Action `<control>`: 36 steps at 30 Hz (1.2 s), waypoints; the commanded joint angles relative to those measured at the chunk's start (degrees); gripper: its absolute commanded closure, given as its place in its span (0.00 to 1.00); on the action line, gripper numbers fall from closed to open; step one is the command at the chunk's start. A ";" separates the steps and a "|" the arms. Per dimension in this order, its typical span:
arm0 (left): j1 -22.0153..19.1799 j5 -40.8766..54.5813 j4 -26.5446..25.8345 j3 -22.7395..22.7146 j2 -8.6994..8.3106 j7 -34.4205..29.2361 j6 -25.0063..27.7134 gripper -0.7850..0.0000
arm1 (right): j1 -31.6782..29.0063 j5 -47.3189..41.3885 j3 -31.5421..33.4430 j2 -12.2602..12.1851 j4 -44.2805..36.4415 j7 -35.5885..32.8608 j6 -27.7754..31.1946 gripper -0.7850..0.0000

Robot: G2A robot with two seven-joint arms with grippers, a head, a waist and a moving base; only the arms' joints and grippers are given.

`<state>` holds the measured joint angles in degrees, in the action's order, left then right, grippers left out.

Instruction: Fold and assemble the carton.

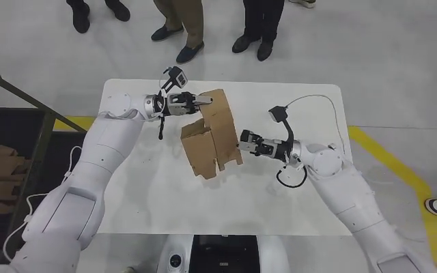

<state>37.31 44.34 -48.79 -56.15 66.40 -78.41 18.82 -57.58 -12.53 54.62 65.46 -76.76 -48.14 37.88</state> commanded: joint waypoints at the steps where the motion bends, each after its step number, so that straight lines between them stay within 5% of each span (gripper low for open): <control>1: -0.51 -0.06 0.78 0.80 0.49 -0.43 0.15 1.00 | 0.71 -0.64 -0.91 0.39 0.68 0.15 0.74 0.00; 5: -1.31 -0.20 2.50 1.78 1.24 -0.91 0.66 1.00 | 1.57 -2.62 -1.75 0.76 1.62 -1.27 1.77 0.02; 6: -1.53 -0.21 2.90 1.94 1.40 -1.03 0.76 1.00 | 1.74 -2.99 -1.83 0.80 1.84 -1.68 1.92 0.15; 7: -1.65 -0.19 3.18 2.02 1.50 -1.12 0.85 1.00 | 1.81 -3.31 -1.93 0.83 1.93 -2.05 1.99 0.49; 10: -2.25 -0.19 4.43 2.28 1.93 -1.59 1.22 1.00 | 2.20 -4.64 -2.24 0.92 2.34 -3.84 2.17 0.92; 11: -2.39 -0.15 4.73 2.33 2.05 -1.70 1.28 1.00 | 2.29 -5.04 -2.32 0.95 2.46 -4.31 2.17 0.98; 28: -3.34 -3.10 6.97 1.99 2.78 -2.96 4.09 0.97 | 4.10 -11.83 -3.25 1.49 5.65 -11.09 0.46 1.00; 29: -3.27 -3.33 6.85 1.92 2.76 -2.70 4.35 0.56 | 4.12 -12.15 -3.26 1.52 5.76 -11.28 0.39 1.00; 30: -3.11 -3.28 6.76 1.71 2.74 -2.36 4.70 0.00 | 4.12 -12.66 -3.28 1.56 5.91 -11.55 0.29 1.00; 36: -2.42 -1.86 5.24 -0.48 2.44 -0.50 6.55 0.00 | 3.84 -15.89 -2.55 1.63 6.75 -12.05 -0.49 1.00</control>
<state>34.76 42.35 -43.36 -56.19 68.93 -79.44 24.87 -53.68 -28.11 51.87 67.11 -70.09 -60.32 37.60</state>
